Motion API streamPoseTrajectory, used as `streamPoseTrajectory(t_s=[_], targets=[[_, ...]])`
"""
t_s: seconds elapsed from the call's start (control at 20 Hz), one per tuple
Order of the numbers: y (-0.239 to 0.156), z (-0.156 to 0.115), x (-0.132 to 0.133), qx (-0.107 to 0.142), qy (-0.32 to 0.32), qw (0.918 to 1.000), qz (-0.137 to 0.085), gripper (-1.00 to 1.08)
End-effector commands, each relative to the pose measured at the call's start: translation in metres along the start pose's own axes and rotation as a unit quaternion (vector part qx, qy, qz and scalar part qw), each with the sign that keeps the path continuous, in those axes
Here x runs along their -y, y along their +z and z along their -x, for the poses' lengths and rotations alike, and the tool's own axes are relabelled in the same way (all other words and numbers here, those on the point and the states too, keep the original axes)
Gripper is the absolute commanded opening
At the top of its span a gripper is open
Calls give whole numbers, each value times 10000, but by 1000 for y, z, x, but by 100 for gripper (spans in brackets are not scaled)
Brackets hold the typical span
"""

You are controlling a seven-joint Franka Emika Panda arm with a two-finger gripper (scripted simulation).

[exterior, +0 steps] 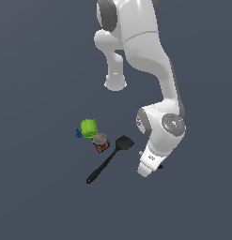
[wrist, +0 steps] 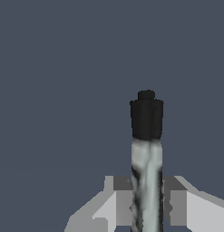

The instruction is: Pick up a designated object from a clutter of objects.

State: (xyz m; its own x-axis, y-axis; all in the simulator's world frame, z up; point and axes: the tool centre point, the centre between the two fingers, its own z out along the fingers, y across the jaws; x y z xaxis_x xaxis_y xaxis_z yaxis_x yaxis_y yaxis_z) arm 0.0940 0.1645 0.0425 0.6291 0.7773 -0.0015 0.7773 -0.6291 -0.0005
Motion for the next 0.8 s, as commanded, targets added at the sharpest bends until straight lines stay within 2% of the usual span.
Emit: streamPoseTrajectory(t_s=[0.0,0.75], targets=[[-14,11,-3,-3,2,10000,6,-100],[-135,110,-26,-1,2,10000,8,-100]])
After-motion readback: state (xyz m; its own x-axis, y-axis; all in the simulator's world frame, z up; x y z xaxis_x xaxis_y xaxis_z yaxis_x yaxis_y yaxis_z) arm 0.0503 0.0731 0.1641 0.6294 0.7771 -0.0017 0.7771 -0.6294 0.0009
